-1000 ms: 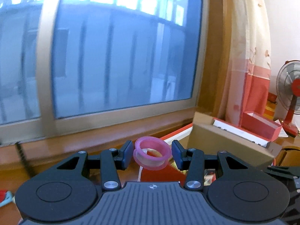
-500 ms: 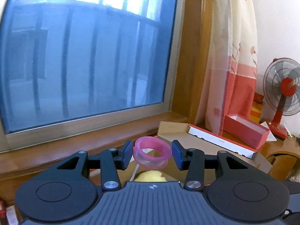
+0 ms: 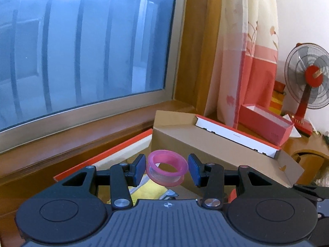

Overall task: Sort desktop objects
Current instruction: 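Lower both held items into the cardboard box and open both grippers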

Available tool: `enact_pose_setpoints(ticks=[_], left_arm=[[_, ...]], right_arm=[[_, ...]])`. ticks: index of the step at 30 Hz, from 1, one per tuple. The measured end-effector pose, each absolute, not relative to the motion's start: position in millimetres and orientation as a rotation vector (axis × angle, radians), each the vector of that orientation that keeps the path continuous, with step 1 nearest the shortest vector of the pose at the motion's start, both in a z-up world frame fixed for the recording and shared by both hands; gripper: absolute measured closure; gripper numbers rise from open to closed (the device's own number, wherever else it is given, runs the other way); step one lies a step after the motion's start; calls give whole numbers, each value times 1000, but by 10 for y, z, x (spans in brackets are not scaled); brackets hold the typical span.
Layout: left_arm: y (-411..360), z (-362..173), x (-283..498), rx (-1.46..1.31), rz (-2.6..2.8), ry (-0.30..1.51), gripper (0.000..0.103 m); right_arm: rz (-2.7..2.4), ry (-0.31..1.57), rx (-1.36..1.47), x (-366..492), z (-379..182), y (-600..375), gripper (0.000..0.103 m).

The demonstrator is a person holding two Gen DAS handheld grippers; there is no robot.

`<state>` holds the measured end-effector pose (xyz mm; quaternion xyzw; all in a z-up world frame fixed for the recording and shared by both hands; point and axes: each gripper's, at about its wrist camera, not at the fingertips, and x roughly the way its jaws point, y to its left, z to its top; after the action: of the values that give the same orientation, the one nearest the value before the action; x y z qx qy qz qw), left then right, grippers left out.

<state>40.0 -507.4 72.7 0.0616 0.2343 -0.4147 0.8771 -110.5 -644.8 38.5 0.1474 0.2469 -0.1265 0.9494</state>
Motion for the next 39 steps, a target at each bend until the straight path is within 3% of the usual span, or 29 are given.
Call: enact_pose_setpoints(ticks=[39], left_arm=[[-5349,234,306,230,-880,656,57]], right_arm=[[-431,594,294,-1180,160,-6585,31]])
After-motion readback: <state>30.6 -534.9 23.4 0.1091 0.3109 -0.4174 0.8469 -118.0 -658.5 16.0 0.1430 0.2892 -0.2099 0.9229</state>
